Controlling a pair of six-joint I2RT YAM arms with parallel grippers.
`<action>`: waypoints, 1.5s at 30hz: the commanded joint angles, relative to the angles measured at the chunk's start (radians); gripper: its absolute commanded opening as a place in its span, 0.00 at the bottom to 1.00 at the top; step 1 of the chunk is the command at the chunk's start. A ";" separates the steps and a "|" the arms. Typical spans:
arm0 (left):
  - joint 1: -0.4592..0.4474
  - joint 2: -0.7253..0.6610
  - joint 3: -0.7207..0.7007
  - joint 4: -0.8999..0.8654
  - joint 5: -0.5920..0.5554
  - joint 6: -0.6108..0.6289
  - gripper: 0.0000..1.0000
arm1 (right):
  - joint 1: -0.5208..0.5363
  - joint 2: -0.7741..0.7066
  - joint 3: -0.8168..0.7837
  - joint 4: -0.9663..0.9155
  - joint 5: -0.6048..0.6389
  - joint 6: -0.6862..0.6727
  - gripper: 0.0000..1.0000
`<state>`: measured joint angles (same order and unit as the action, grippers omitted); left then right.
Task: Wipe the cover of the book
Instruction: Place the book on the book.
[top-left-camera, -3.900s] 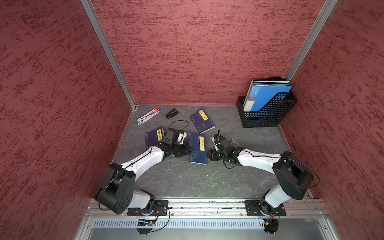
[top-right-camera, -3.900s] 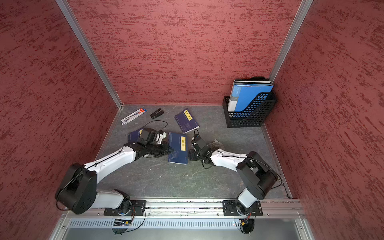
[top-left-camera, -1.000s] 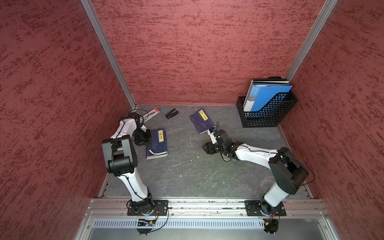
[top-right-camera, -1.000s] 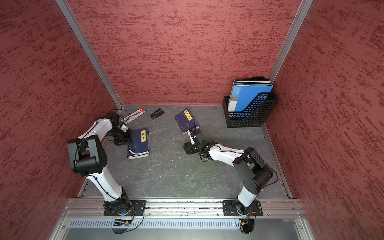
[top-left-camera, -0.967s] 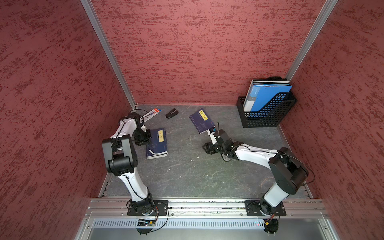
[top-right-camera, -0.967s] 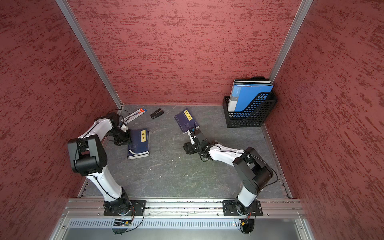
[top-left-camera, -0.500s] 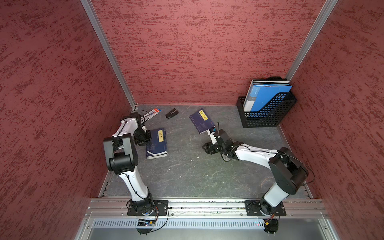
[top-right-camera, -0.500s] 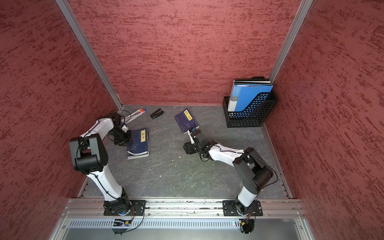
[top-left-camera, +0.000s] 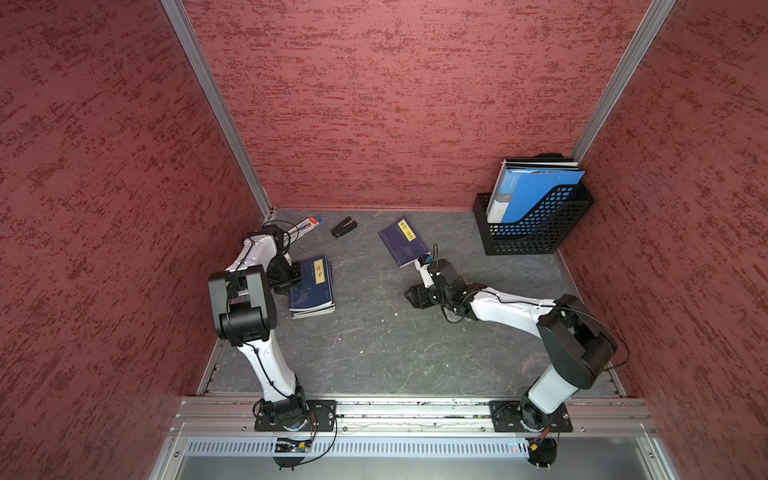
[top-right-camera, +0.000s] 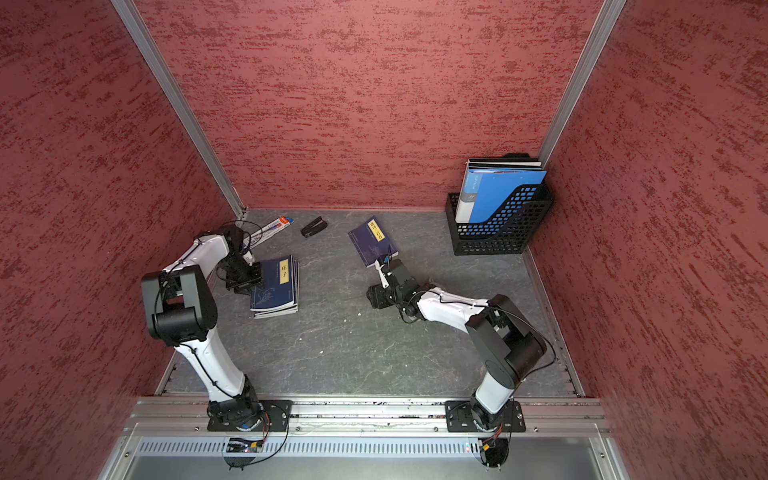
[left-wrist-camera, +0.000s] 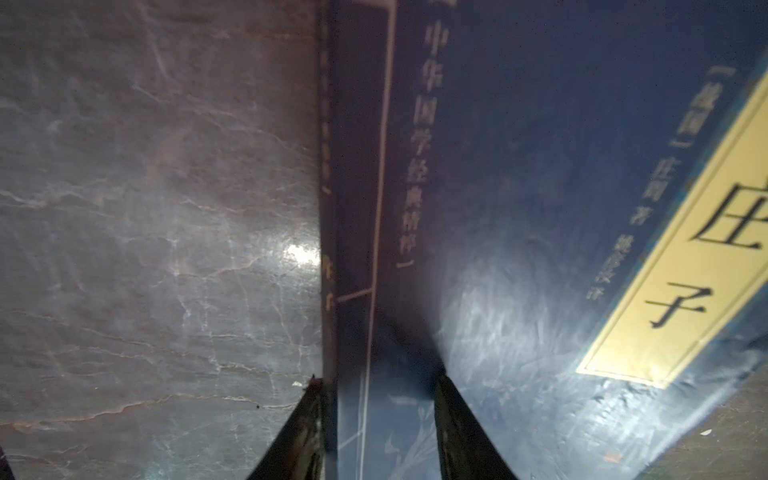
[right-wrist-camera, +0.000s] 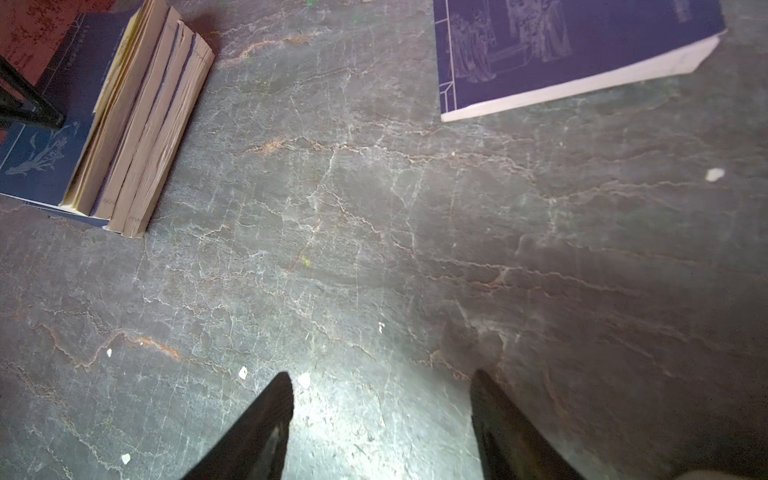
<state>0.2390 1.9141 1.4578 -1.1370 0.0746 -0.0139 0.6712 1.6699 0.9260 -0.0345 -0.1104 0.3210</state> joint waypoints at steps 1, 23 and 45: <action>-0.003 0.026 0.027 -0.004 -0.031 0.004 0.47 | -0.007 -0.022 -0.013 0.005 -0.014 -0.011 0.68; 0.028 0.008 0.032 0.049 0.131 -0.023 0.67 | -0.007 -0.032 -0.021 0.008 -0.021 -0.014 0.68; 0.028 -0.021 0.032 0.055 0.063 -0.036 0.69 | -0.009 -0.047 -0.033 0.010 -0.004 -0.014 0.69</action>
<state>0.2646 1.9221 1.4868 -1.0988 0.1856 -0.0357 0.6708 1.6508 0.8883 -0.0341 -0.1200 0.3199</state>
